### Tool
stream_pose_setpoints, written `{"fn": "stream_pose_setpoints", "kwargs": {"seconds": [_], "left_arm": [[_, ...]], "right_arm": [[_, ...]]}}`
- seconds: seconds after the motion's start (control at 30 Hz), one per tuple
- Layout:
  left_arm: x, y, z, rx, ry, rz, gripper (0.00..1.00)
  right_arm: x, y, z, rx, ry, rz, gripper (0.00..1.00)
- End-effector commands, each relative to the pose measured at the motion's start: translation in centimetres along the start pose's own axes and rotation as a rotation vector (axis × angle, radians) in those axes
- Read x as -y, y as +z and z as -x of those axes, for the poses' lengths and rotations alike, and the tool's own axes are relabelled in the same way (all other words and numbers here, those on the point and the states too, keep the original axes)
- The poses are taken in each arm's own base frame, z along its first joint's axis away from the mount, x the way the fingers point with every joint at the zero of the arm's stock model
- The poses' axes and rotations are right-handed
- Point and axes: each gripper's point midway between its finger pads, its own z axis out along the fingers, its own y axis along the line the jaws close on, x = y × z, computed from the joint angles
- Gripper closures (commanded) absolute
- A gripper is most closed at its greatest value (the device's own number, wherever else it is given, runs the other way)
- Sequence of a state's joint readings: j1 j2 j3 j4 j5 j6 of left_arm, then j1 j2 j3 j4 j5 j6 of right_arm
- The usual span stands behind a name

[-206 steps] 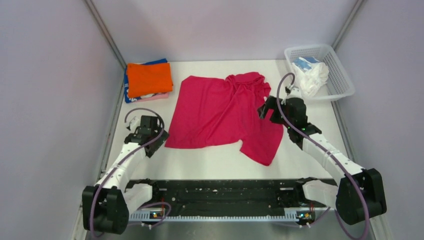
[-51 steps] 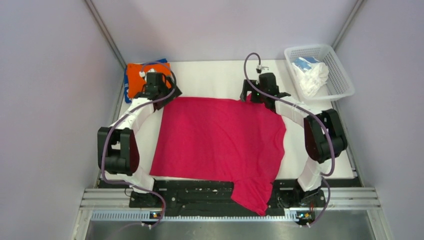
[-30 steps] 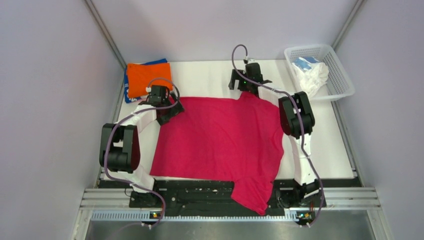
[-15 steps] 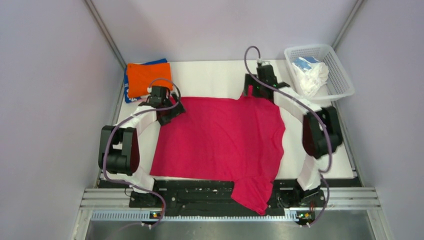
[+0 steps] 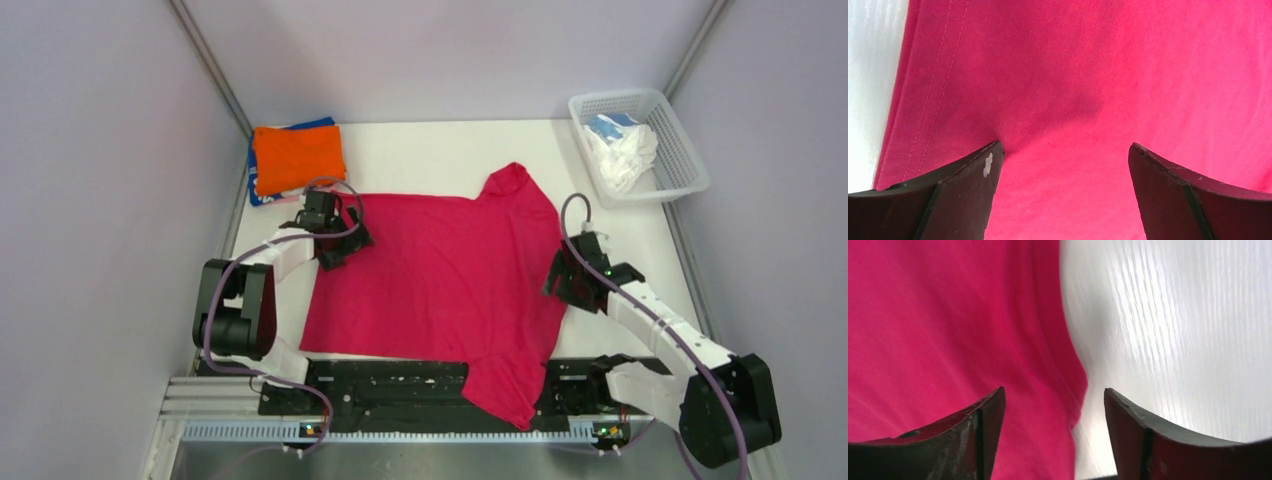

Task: Fold and stack the t-shirts
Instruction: Flatten out the tshirt

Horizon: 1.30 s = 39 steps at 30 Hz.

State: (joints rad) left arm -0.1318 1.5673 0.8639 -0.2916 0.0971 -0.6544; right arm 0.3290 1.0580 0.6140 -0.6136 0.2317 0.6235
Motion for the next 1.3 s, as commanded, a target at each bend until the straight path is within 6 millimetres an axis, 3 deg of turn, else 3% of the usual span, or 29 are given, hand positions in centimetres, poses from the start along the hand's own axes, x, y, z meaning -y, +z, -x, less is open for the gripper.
{"fn": "stream_pose_setpoints", "kwargs": {"seconds": [0.0, 0.27, 0.33, 0.5, 0.6, 0.7, 0.83, 0.93, 0.97, 1.03, 1.13, 1.27], "left_arm": [[0.7, -0.2, 0.5, 0.032, -0.002, -0.042, 0.01], [-0.2, 0.0, 0.4, 0.04, -0.009, 0.004, 0.01], [-0.4, 0.2, 0.3, 0.037, -0.013, 0.01, 0.01], [-1.3, 0.5, 0.4, 0.044, -0.022, 0.054, 0.01], [-1.5, 0.2, 0.5, 0.05, -0.024, 0.071, 0.01], [-1.6, 0.1, 0.4, 0.047, -0.019, 0.074, 0.01], [-1.6, 0.0, 0.4, 0.039, -0.02, 0.081, 0.01], [-1.3, -0.5, 0.7, 0.044, -0.018, 0.077, 0.01], [-1.2, -0.8, 0.8, 0.048, -0.015, 0.074, 0.01], [-0.7, -1.6, 1.4, 0.064, -0.006, 0.063, 0.01], [0.2, -2.9, 2.4, 0.098, 0.008, 0.035, 0.01], [1.6, -3.8, 3.5, 0.123, 0.017, -0.01, 0.01]], "right_arm": [[0.3, 0.0, -2.5, -0.065, 0.107, 0.024, 0.35], [2.7, 2.0, -5.2, -0.132, 0.135, -0.111, 0.62], [3.0, 2.2, -5.0, -0.122, 0.132, -0.13, 0.74], [3.2, 1.3, -3.6, -0.114, 0.09, -0.171, 0.91], [3.6, 0.7, -3.2, -0.12, 0.079, -0.2, 0.92], [4.3, 0.8, -4.1, -0.148, 0.08, -0.238, 0.91], [5.2, 1.5, -4.5, -0.157, 0.103, -0.306, 0.77], [5.4, 1.8, -3.6, -0.138, 0.093, -0.345, 0.46], [5.3, 1.7, -2.7, -0.118, 0.075, -0.351, 0.3], [5.3, 1.1, -0.4, -0.062, 0.043, -0.38, 0.15], [3.6, -0.5, 4.2, 0.051, 0.033, -0.341, 0.06], [-1.7, -1.6, 9.2, 0.17, 0.008, -0.103, 0.01]]}}
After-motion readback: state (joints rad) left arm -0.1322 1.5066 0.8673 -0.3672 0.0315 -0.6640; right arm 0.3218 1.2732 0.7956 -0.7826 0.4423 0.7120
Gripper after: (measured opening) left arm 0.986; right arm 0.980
